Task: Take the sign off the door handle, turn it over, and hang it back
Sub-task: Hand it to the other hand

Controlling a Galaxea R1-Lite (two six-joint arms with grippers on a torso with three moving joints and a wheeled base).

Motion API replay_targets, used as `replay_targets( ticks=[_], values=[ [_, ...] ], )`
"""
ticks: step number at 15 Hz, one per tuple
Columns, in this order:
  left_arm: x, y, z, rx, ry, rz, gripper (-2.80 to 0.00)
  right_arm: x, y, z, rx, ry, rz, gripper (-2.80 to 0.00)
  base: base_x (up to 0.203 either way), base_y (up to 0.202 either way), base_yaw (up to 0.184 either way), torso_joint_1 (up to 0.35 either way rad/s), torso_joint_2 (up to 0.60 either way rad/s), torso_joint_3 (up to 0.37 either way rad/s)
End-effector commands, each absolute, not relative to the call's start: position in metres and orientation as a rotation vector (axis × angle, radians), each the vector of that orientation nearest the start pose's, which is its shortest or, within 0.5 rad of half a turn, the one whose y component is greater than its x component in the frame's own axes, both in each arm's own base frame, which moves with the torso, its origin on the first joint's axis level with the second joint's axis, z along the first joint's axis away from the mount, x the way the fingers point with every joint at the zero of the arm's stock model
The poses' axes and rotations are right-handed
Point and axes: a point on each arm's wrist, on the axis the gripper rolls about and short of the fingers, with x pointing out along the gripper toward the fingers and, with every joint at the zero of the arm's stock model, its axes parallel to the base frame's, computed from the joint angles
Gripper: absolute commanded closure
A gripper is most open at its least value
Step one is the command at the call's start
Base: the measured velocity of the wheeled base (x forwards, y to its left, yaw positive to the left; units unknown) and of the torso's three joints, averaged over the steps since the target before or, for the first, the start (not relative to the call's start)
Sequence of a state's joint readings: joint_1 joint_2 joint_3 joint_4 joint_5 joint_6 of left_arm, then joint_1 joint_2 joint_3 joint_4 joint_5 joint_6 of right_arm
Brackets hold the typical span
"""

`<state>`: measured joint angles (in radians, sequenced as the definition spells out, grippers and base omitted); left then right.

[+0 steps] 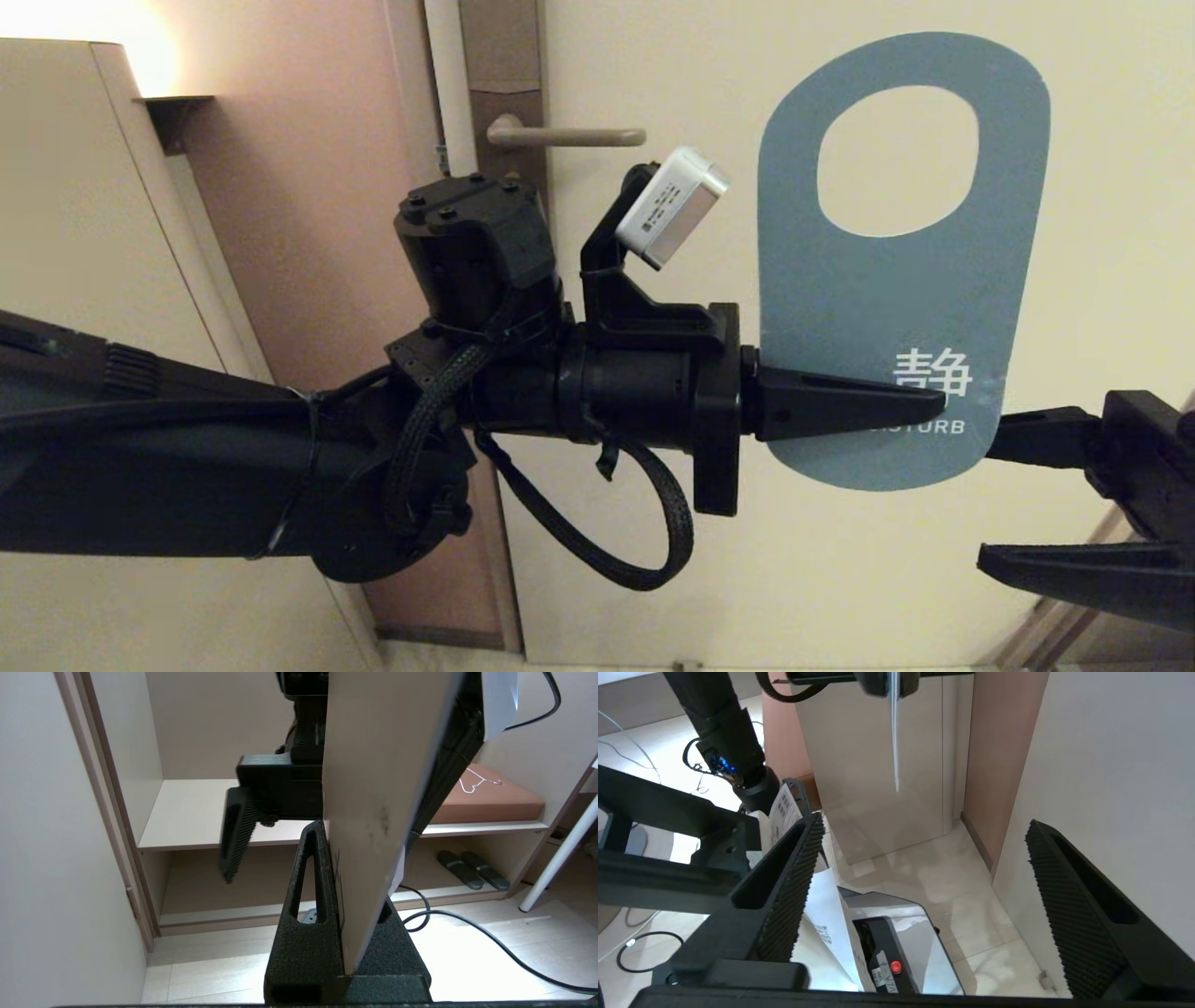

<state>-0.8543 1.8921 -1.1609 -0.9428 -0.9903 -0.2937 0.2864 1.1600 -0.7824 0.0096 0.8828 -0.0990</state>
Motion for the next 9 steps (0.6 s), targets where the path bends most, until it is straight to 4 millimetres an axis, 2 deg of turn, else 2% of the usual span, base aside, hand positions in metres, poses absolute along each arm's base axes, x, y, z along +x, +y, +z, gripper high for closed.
replay_targets(
  ticks=[1,5,9],
  values=[
    [0.226,-0.289,0.243,-0.188,0.027,-1.865,0.0,0.151,0.067,0.246,0.033,0.342,1.202,-2.8,0.0,0.0,0.0,0.0,0.0,0.0],
    [0.22,-0.295,0.242,-0.188,0.029,-1.887,0.0,0.155,0.078,0.248,0.021,0.339,1.254,-2.8,0.0,0.0,0.0,0.0,0.0,0.0],
    [0.22,-0.296,0.241,-0.186,0.03,-1.885,0.0,0.16,0.08,0.25,0.018,0.321,1.256,-2.8,0.0,0.0,0.0,0.0,0.0,0.0]
  ],
)
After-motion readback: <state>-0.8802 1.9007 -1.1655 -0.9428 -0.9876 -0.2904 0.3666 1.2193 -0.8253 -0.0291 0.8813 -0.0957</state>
